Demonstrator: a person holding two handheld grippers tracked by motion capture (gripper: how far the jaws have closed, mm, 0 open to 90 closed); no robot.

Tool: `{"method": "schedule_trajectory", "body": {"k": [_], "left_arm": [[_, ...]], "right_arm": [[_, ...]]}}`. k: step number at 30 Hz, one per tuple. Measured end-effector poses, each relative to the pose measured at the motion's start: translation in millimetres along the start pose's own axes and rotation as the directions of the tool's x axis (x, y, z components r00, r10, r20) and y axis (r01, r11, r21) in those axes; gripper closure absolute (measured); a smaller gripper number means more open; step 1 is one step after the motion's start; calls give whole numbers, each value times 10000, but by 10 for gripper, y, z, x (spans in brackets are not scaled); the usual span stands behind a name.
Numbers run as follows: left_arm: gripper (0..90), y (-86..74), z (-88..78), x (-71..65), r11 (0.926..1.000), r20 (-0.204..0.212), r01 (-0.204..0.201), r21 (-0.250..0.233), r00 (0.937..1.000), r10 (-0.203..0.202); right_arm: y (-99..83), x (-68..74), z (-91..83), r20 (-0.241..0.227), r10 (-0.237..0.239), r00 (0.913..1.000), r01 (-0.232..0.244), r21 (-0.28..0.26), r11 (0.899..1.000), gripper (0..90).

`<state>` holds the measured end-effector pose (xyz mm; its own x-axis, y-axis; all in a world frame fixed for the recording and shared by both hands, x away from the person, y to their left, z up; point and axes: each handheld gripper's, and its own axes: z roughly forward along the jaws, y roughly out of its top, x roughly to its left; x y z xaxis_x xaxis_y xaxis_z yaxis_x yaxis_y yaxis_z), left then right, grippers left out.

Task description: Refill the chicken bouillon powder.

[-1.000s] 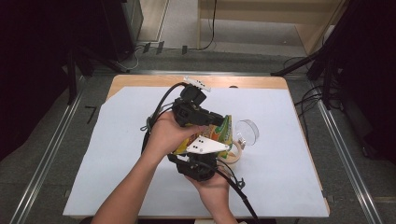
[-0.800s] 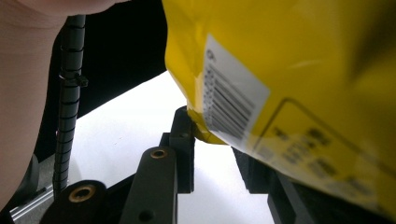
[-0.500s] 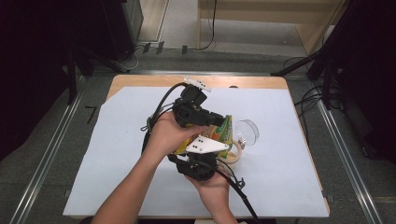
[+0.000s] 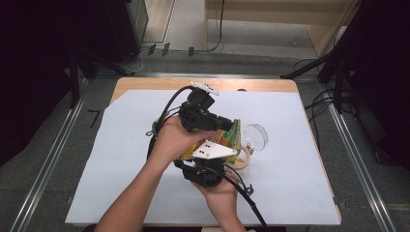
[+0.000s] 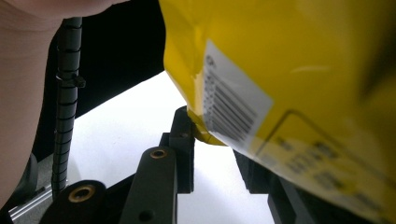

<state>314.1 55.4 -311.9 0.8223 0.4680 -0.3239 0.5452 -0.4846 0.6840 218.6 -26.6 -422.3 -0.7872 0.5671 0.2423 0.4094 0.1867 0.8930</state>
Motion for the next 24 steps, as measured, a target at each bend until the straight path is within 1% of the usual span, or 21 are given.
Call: {"method": "schedule_trajectory", "body": {"k": [11, 14, 16, 19, 22, 24], "left_arm": [[813, -1, -11, 1, 10000, 62, 44, -55, 10000, -43], [813, -7, 4, 10, 10000, 34, 29, 70, 10000, -29], [813, -8, 5, 11, 10000, 51, 33, 65, 10000, -33], [812, -13, 5, 6, 10000, 26, -3, 55, 10000, 3], [811, -31, 8, 18, 9999, 55, 41, 106, 10000, -41], [810, -40, -3, 28, 9999, 48, 83, 147, 10000, -84]], "right_arm": [[20, 13, -18, 34, -119, 9999, 119, 109, 9999, 712], [7, 14, -6, 26, -40, 10000, 40, 131, 9999, 710], [2, 14, -4, 59, -43, 10000, 42, 125, 9999, 711], [-8, 16, 0, 82, -99, 9999, 98, 55, 9999, 706], [-34, 17, 19, 179, -272, 9995, 272, -12, 9996, 695], [-52, 23, 24, 113, -259, 9996, 260, -83, 9996, 687]]}}
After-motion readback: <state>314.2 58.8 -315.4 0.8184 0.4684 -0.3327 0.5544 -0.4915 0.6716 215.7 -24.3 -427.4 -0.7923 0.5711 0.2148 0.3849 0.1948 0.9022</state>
